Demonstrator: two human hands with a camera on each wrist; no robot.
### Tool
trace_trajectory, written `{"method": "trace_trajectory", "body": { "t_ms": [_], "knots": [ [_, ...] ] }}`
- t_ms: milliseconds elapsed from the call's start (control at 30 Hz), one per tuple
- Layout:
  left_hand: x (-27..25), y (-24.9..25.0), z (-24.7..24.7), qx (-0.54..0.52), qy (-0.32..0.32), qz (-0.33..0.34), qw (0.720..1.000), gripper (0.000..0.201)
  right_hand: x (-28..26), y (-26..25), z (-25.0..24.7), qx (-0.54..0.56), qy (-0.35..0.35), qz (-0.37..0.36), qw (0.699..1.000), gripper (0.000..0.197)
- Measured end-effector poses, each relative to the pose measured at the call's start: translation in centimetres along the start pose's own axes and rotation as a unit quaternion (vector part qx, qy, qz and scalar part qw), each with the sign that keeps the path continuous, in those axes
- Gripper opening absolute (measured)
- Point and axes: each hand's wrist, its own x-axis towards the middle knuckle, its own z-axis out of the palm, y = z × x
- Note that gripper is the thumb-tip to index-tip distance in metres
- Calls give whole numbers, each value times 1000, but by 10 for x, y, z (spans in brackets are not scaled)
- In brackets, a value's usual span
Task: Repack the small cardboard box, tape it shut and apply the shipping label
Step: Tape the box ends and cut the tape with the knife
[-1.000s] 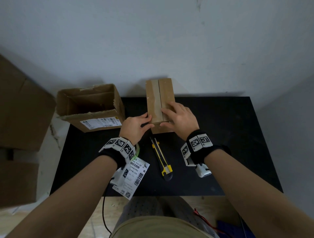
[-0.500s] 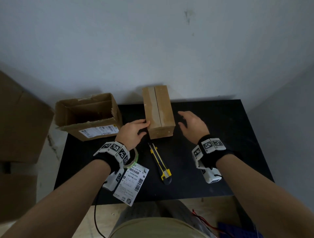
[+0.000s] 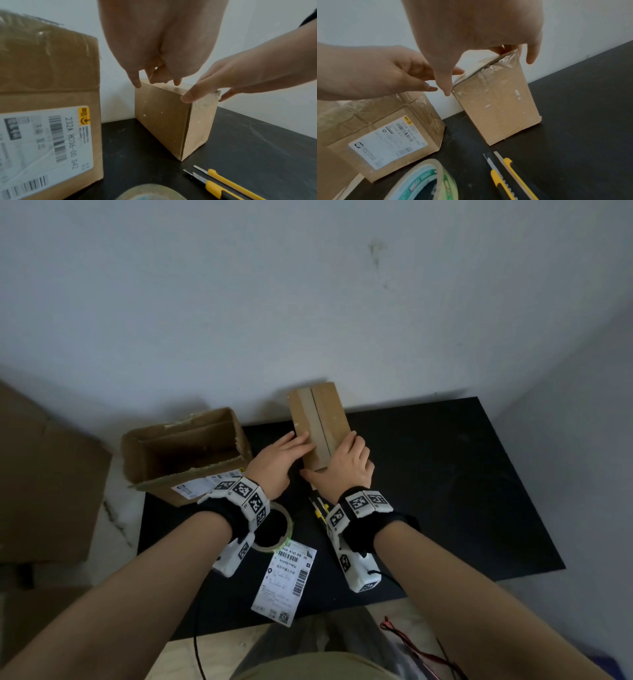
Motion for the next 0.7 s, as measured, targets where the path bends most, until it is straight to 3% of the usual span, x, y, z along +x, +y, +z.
{"method": "trace_trajectory", "body": {
  "t_ms": [100, 267, 500, 700],
  "knots": [
    [3, -5, -5, 51, -14, 37, 998, 84, 5, 4, -6, 11, -36, 0, 999, 117],
    [15, -7, -9, 140, -20, 87, 986, 82, 14, 33, -29, -13, -93, -74, 993, 108],
    [33, -8, -4, 221, -44, 102, 969, 76, 25, 64, -56, -52, -181, -129, 974, 93],
    [34, -12, -10, 239, -46, 71, 967, 76, 34, 72, -65, -65, -205, -149, 965, 85]
  ]
}}
